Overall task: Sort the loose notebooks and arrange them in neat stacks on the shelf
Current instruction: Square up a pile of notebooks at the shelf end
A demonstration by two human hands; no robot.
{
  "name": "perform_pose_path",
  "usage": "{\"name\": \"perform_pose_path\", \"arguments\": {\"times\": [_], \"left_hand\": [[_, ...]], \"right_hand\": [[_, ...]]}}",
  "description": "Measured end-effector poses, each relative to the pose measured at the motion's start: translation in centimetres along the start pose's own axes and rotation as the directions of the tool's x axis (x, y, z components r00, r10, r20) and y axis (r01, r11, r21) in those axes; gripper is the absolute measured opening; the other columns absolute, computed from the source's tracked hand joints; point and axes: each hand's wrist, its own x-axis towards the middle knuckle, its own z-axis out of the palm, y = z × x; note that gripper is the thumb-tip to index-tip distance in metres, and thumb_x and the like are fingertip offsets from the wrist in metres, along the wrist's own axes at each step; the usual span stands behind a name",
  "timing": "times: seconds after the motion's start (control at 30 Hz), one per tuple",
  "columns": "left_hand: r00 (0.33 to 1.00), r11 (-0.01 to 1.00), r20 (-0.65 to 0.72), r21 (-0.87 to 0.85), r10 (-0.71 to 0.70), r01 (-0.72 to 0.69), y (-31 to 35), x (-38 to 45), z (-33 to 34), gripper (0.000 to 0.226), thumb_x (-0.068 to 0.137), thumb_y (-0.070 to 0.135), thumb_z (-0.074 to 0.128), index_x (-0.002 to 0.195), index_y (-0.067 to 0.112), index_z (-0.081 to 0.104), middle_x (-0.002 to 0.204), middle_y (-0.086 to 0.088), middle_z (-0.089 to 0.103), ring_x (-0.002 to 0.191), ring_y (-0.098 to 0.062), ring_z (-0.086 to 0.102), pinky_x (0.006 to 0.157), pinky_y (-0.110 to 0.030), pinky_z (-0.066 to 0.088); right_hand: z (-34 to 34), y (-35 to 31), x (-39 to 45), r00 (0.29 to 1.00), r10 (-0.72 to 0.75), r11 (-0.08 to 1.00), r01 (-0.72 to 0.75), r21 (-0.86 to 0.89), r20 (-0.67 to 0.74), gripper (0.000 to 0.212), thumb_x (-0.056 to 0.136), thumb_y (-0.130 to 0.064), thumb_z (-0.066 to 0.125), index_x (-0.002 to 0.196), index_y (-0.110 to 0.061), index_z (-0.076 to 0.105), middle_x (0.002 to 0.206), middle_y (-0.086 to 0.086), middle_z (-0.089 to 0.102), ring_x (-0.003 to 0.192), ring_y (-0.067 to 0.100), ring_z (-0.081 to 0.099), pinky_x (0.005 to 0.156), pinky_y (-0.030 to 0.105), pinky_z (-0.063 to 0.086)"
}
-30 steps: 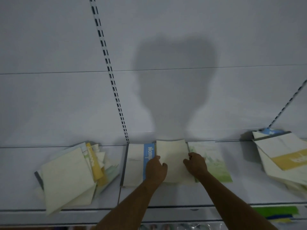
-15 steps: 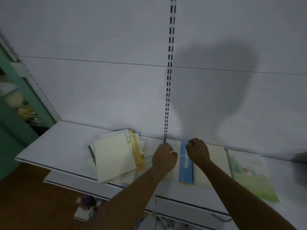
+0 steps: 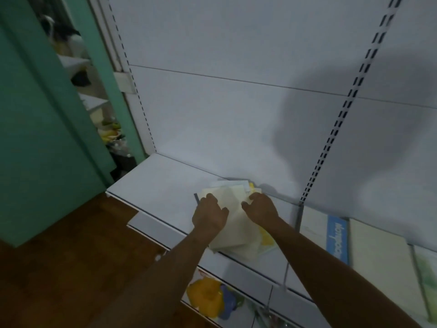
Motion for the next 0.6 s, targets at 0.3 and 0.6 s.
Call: {"name": "perform_pose_path", "arguments": {"times": [0.3,0.6], "left_hand": [[0.989,0.992,0.072,0.003,-0.127,0.127,-2.7,0.4,0.6,0.081,0.074,0.047,0.075,0.131,0.005,0.036,0.126,-0.014,0.048,0.115,-0.029,0.054,0.091,-0.037,0.048],[0.992,0.955,0.053,-0.268,-0.115,0.125,-2.5,1.5,0.4,0.049,0.082,0.029,0.071,0.118,0.001,0.053,0.119,-0.016,0.06,0.109,-0.03,0.059,0.085,-0.032,0.049]], "right_hand": [[2.7,-1.6,0.1,0.987,0.145,0.986,-0.149,-0.08,-0.064,0.064,0.081,-0.045,0.065,0.126,-0.005,0.044,0.125,0.015,0.045,0.117,0.031,0.047,0.09,0.038,0.045],[1.5,-0.7,1.0,0.982,0.189,0.951,-0.186,0.245,0.013,0.05,0.077,-0.027,0.069,0.115,-0.003,0.046,0.102,0.008,0.061,0.092,0.025,0.061,0.07,0.029,0.046]]}}
